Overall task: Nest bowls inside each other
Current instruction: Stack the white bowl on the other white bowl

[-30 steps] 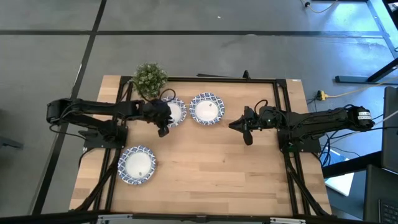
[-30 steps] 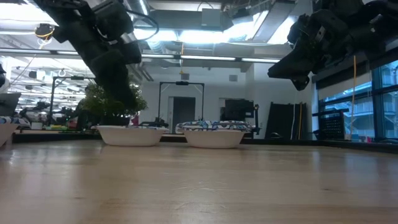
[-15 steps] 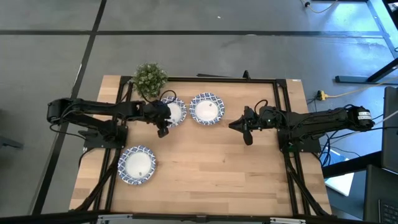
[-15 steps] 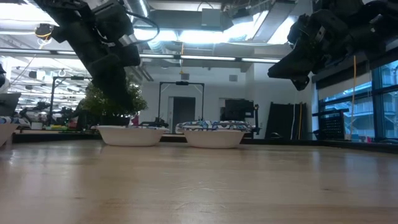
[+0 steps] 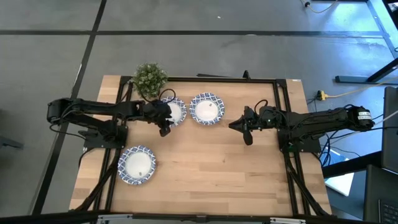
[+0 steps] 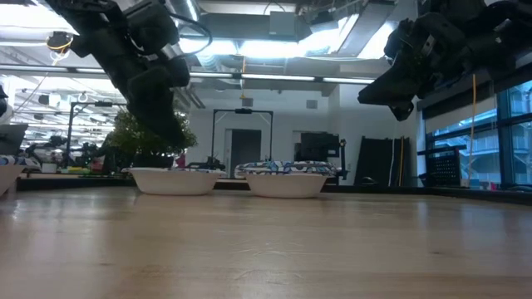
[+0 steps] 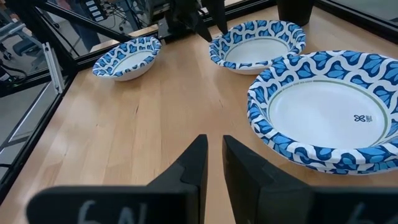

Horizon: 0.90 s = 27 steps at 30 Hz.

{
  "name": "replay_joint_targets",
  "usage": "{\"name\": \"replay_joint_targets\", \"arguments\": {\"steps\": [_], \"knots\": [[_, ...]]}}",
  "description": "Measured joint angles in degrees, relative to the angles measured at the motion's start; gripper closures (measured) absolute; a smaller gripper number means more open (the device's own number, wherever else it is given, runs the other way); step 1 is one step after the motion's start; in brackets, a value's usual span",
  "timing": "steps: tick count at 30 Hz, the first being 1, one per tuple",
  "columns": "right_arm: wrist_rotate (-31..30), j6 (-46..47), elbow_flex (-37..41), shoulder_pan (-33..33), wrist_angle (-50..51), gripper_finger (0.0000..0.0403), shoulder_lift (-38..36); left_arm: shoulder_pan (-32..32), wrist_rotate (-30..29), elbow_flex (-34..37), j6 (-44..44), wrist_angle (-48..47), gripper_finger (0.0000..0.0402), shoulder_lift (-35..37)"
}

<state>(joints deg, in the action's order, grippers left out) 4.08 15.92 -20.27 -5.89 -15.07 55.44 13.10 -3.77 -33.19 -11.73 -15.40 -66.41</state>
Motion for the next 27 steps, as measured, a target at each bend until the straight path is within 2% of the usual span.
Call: {"name": "replay_joint_targets", "arguments": {"steps": [15, 22, 27], "knots": [[0.0, 0.1, 0.0, 0.0, 0.0, 0.0352, 0.0, 0.0, 2.8, 0.0, -4.4, -0.1, 0.0250, 0.0], [0.0, 0.1, 0.0, 0.0, 0.0, 0.0352, 0.0, 0.0, 4.7, 0.0, -4.4, -4.9, 0.0250, 0.0], [0.0, 0.1, 0.0, 0.0, 0.0, 0.0352, 0.0, 0.0, 3.1, 0.0, -4.6, -7.1, 0.0250, -0.4]]}}
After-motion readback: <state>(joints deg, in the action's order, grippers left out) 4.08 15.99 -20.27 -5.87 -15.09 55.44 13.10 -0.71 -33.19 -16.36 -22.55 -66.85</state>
